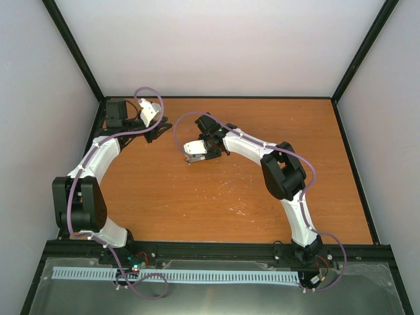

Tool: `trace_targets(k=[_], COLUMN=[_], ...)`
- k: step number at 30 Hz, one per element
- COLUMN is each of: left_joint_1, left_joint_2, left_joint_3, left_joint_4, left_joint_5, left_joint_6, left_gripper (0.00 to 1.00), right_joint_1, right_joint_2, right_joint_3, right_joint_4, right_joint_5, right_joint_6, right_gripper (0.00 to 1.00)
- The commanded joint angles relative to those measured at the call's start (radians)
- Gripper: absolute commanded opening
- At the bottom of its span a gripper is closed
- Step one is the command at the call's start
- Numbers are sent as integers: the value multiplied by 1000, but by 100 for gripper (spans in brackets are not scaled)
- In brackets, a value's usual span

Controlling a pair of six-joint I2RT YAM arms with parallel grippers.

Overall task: Organize the sunglasses
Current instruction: Place the sunglasses in the sunglasses case.

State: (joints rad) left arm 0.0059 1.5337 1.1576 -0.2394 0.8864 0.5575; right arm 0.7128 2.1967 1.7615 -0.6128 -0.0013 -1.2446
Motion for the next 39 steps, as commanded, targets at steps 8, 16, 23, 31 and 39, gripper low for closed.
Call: trace_targets(k=[8,16,23,31,39], left_joint_1=[9,9,9,9,9], left_joint_2=[6,9,16,22,29], left_joint_3=[-2,1,6,13,17], left_joint_4=[23,26,29,29,38], left_joint_5=[22,30,32,37,42], left_joint_6=[-13,-27,-34,-40,-51], left_gripper=[34,34,34,33,34], right_joint_1=[3,1,-1,-3,-6], right_joint_2=[40,45,51,51,35], right_joint_3=[1,9,23,14,0], right_joint_4=[8,67,117,173,260], right_joint_5=[-10,48,96,160,226], right_joint_6=[29,56,69,95,128], right_gripper=[15,20,20,14,11])
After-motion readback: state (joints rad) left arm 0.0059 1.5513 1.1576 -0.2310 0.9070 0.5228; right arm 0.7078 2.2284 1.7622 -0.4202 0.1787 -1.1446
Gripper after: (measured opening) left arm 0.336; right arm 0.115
